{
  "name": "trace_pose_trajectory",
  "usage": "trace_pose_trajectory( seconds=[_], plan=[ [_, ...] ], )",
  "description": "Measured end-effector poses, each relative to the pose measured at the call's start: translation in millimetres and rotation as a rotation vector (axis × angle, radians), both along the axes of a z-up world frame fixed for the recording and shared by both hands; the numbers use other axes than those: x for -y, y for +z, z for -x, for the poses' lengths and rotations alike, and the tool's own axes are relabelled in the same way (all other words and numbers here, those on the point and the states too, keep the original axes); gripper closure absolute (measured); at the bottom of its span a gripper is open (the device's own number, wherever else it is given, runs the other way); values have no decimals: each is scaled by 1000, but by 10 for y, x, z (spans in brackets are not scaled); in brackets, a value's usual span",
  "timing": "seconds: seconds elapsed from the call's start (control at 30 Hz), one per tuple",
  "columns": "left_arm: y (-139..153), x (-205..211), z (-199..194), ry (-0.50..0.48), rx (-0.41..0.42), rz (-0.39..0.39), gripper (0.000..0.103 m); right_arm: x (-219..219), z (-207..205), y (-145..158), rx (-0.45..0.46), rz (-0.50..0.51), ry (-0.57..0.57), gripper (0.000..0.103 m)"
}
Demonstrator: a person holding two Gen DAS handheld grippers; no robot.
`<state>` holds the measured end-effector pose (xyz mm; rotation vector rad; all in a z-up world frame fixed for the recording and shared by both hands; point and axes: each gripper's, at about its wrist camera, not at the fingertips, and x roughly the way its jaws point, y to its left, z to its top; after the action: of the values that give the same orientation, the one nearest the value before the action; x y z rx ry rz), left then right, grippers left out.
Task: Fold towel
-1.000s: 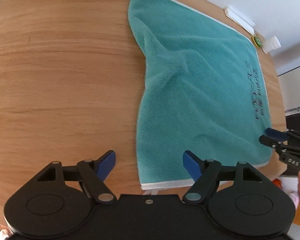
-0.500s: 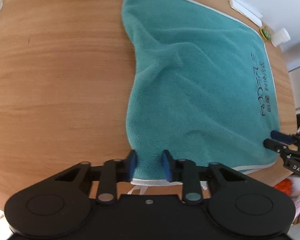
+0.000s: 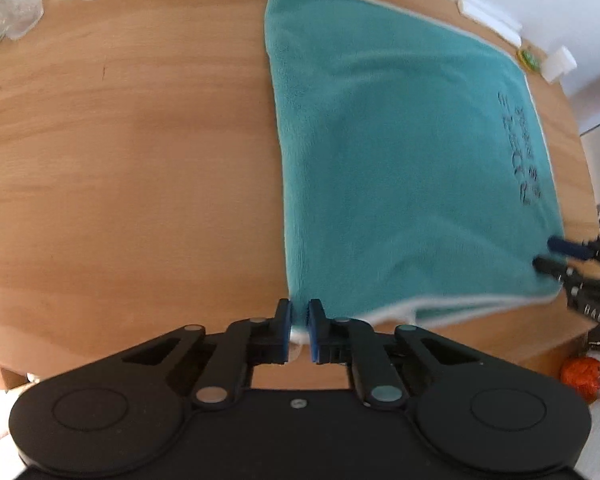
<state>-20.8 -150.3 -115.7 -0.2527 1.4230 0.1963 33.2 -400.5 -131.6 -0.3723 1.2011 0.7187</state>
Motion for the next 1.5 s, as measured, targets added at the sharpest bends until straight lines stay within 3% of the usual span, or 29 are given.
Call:
trace_pose_trajectory(
  seconds=[0.17, 0.23, 0.3, 0.33, 0.5, 0.7, 0.77, 0.8, 0.9, 1.03, 1.13, 1.23, 1.3, 1.5],
  plan=[
    [30, -143, -54, 67, 19, -4, 91, -12, -29, 70, 7, 12, 9, 65],
    [121, -259, -204, 73, 69, -34, 78, -9, -27, 138, -27, -51, 12, 65],
    [163, -369, -409, 72, 115, -81, 69, -31, -3, 140, -28, -51, -7, 65],
    [161, -427, -539, 72, 137, -86, 69, -42, -2, 127, -23, -41, -18, 65],
    [16, -557, -1158, 85, 183, -25, 66, -52, 37, 73, -7, 9, -93, 65],
    [-221, -657, -1547, 60, 119, 36, 60, 23, 73, 20, -27, 13, -144, 65],
    [-251, -646, -1603, 63, 120, 65, 61, 40, 71, 15, -34, 8, -170, 65],
    [-263, -633, -1636, 65, 119, 71, 66, 44, 69, 14, -37, 6, -181, 65],
    [-282, -577, -1711, 59, 122, 67, 94, 44, 76, 13, -42, 6, -194, 65],
    [-177, -513, -1674, 32, 182, 47, 96, 38, 96, -1, -15, 40, -185, 65],
    [-155, -556, -1626, 43, 162, 24, 96, 102, 82, 47, 1, 51, -213, 65],
    [-70, -521, -1552, -5, 162, -23, 96, 242, 28, 133, 22, 49, -255, 65],
    [-67, -501, -1545, -27, 152, -50, 96, 318, -35, 80, -62, 36, -285, 65],
    [-149, -440, -1624, -26, 115, -65, 95, 437, -119, -42, -184, -55, -433, 59]
  ],
)
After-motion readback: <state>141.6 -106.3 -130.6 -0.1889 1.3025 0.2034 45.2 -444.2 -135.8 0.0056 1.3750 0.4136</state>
